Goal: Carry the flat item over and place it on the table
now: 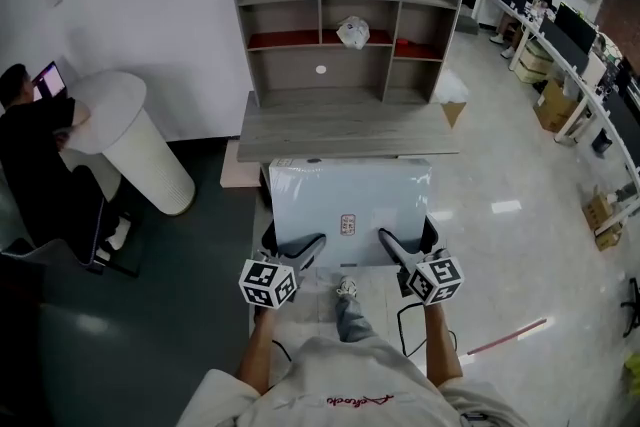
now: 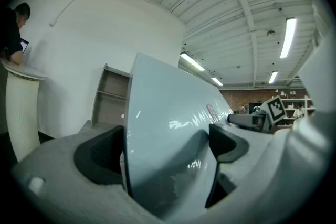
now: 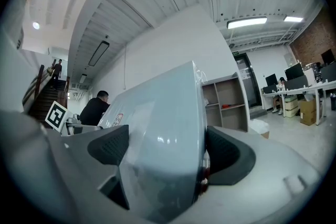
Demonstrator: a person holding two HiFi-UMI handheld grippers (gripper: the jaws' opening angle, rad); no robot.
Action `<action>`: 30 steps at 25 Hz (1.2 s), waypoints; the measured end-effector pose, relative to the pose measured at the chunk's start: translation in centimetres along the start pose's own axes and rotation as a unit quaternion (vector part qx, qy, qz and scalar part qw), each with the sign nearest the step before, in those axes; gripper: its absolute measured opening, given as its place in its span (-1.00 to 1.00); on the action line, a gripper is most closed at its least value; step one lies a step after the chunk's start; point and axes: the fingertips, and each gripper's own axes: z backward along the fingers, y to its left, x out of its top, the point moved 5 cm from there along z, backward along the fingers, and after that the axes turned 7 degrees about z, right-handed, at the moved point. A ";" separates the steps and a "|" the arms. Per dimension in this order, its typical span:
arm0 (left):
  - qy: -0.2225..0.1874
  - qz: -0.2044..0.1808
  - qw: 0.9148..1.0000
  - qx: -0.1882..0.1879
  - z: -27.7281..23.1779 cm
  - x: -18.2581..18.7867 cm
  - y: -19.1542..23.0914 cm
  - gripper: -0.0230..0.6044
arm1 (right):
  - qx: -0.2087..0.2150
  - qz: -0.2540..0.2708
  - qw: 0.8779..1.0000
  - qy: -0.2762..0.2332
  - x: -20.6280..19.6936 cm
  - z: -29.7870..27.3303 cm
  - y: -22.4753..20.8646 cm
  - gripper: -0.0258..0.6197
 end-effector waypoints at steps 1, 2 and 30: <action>0.000 0.000 1.000 0.000 -0.7 0.3 0.5 0.74 | 0.000 0.000 1.000 0.000 0.1 -0.8 -0.4 0.53; 0.001 -0.001 1.000 0.000 -1.6 0.6 1.0 0.74 | 0.000 -0.001 1.000 -0.001 0.2 -1.7 -1.0 0.53; 0.019 0.005 1.000 0.018 -26.4 7.3 11.6 0.74 | 0.012 -0.017 1.000 0.011 2.0 -24.0 -18.5 0.52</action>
